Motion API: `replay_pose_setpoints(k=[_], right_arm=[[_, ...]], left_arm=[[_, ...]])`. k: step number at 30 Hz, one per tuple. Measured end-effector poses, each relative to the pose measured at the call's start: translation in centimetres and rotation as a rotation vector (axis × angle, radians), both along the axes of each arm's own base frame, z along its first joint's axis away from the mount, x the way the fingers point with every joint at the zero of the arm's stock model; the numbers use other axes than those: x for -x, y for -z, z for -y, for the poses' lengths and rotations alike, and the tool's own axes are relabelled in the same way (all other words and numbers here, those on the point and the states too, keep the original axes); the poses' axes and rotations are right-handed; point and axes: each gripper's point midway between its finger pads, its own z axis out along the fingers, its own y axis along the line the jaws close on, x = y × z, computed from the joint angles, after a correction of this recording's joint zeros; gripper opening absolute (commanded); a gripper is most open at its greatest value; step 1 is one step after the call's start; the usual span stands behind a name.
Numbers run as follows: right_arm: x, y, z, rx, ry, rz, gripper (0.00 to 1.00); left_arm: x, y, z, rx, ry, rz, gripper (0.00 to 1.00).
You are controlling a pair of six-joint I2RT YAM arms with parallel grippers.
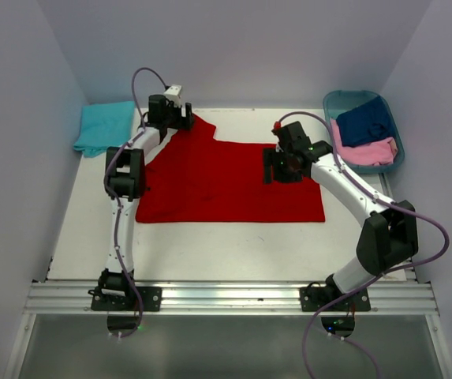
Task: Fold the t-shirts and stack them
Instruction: Fold the flattened tshirt in 1/3 of the way
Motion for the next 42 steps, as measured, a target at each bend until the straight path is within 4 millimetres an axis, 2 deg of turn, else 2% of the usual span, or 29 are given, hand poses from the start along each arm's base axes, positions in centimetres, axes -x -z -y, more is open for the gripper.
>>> replay_pose_setpoints(k=[3, 6, 8, 9, 11, 12, 15, 18, 20, 21, 24, 25, 27, 29, 31, 32, 33, 36, 39, 41, 42], right_arm=[[0.2, 0.1, -0.3, -0.015, -0.008, -0.007, 0.51], [0.3, 0.3, -0.4, -0.02, -0.01, -0.013, 0.44], [0.4, 0.4, -0.3, -0.019, -0.011, -0.019, 0.41], [0.4, 0.5, -0.4, -0.02, -0.01, -0.02, 0.4], [0.5, 0.5, -0.4, -0.025, -0.012, -0.023, 0.39], [0.5, 0.5, -0.5, -0.029, -0.014, -0.024, 0.39], [0.5, 0.4, -0.8, -0.041, -0.02, -0.024, 0.39], [0.5, 0.4, -0.9, -0.047, -0.023, -0.022, 0.39], [0.4, 0.4, -1.0, -0.051, -0.025, -0.022, 0.39], [0.4, 0.4, -1.0, -0.051, -0.025, -0.022, 0.39], [0.5, 0.6, -1.1, -0.053, -0.027, -0.027, 0.36], [0.5, 0.7, -1.1, -0.053, -0.028, -0.027, 0.34], [0.6, 1.1, -1.0, -0.052, -0.028, -0.032, 0.33], [0.7, 1.4, -1.0, -0.049, -0.028, -0.037, 0.3], [0.5, 1.5, -1.0, -0.049, -0.028, -0.035, 0.21], [0.3, 1.6, -1.1, -0.047, -0.024, -0.032, 0.18], [0.1, 1.8, -1.0, -0.042, -0.016, -0.027, 0.14], [-0.6, 2.5, -1.1, -0.041, 0.003, -0.024, 0.06], [-1.4, 3.7, -1.2, -0.032, 0.026, -0.023, 0.0], [-1.7, 4.7, -1.2, -0.022, 0.041, -0.038, 0.0], [-1.9, 5.4, -1.2, -0.013, 0.051, -0.049, 0.0]], left_arm=[[-0.2, 0.1, 0.1, 0.016, -0.008, 0.008, 0.85], [-0.5, 0.1, 0.2, 0.039, -0.015, 0.02, 0.75], [-0.7, -0.1, 0.4, 0.062, -0.018, 0.023, 0.6], [-0.7, -0.1, 0.5, 0.069, -0.019, 0.025, 0.45], [-0.8, -0.1, 0.6, 0.087, -0.026, 0.027, 0.34], [-0.9, -0.1, 0.6, 0.092, -0.029, 0.026, 0.33], [-0.9, 0.1, 0.6, 0.096, -0.036, 0.021, 0.47], [-1.2, -0.1, 0.6, 0.089, -0.045, 0.022, 0.49], [-1.3, -0.2, 0.6, 0.077, -0.047, 0.025, 0.57], [-1.4, -0.3, 0.7, 0.069, -0.046, 0.028, 0.5], [-1.2, 0.0, 1.1, 0.046, -0.052, 0.029, 0.43], [-0.9, 0.3, 1.2, 0.037, -0.058, 0.022, 0.36], [0.6, 0.8, 1.0, 0.024, -0.075, 0.006, 0.17], [2.4, 0.6, 0.4, 0.012, -0.098, -0.018, 0.14], [3.9, -1.1, -0.6, 0.006, -0.132, -0.022, 0.1], [4.3, -2.7, -1.0, 0.01, -0.147, -0.009, 0.08], [4.5, -4.8, -1.4, 0.014, -0.16, 0.011, 0.01], [6.4, -12.2, -2.4, 0.035, -0.182, 0.098, 0.0], [10.8, -19.5, -3.5, 0.055, -0.206, 0.204, 0.0], [14.1, -22.3, -3.8, 0.071, -0.213, 0.241, 0.0], [15.4, -22.7, -3.8, 0.076, -0.215, 0.238, 0.0]])
